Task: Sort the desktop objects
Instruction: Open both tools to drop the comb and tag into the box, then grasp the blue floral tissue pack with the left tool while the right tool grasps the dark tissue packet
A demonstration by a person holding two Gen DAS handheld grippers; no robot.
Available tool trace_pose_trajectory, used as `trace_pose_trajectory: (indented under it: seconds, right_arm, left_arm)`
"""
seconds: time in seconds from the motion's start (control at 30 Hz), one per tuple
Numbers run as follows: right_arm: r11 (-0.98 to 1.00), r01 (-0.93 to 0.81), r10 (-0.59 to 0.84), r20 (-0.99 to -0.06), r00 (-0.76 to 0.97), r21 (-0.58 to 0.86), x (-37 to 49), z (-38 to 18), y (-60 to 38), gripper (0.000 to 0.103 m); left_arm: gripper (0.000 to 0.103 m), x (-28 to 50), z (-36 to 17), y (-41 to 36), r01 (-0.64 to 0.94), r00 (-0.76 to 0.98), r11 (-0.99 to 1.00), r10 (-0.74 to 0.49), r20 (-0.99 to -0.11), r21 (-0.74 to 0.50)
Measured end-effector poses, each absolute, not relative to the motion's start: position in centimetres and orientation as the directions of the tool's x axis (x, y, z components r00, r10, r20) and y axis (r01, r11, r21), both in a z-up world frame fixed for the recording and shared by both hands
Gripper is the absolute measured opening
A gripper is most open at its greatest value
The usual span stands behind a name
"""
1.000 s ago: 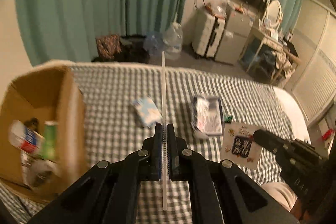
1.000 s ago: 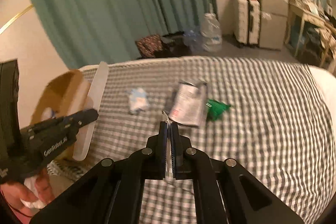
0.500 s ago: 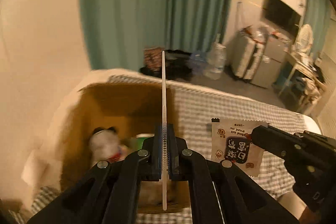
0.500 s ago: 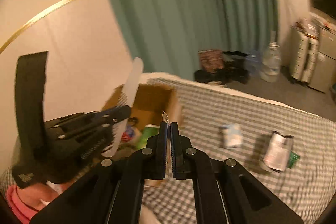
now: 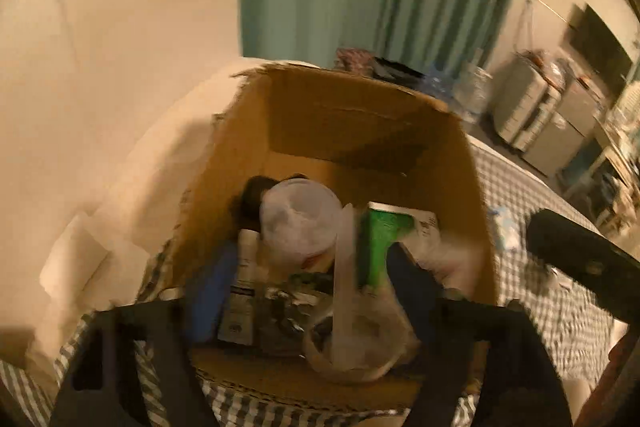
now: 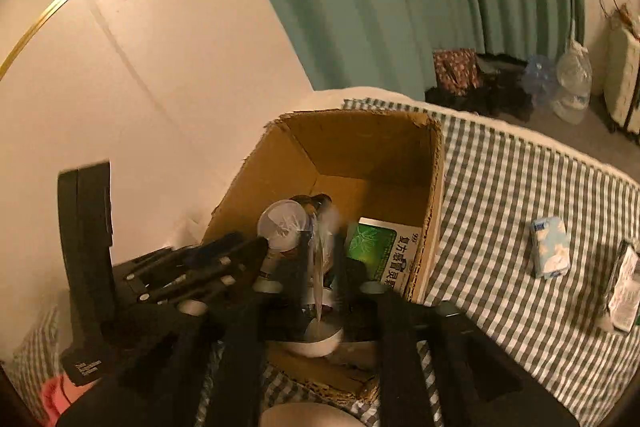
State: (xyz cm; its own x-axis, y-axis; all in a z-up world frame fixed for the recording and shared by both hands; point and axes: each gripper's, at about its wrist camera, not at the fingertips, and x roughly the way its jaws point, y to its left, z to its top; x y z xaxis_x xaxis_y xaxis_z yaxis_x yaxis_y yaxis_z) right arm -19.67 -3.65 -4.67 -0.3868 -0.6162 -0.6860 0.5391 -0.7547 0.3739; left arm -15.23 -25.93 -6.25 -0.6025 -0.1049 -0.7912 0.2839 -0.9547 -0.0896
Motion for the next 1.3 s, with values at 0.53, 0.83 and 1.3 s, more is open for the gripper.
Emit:
trace_pose_trajectory:
  seconds: [0.53,0.83,1.3]
  right_arm:
    - [-0.944,0.303,-0.318,-0.599,-0.735,0.130,-15.8,-1.2,7.8,0.086]
    - [-0.989,0.136,-0.141,-0.587,-0.797,0.053,-13.8,-1.0,16.8,0.098]
    - [-0.994,0.071,-0.104,-0.652,-0.751,0.077,-16.4,-10.5,24.3,0.100]
  left_arm:
    - [0.097,-11.8,-1.4,-15.1,0.097,-0.751,-0.994,-0.106,-0.651,0.051]
    - [0.103,-11.7,-1.0,-6.3,0.011,-0.762,-0.998,-0.044,-0.646,0.056]
    - [0.103,-15.4,-8.5,0.7,-0.015,-0.667,-0.998,-0.035,-0.745,0.061]
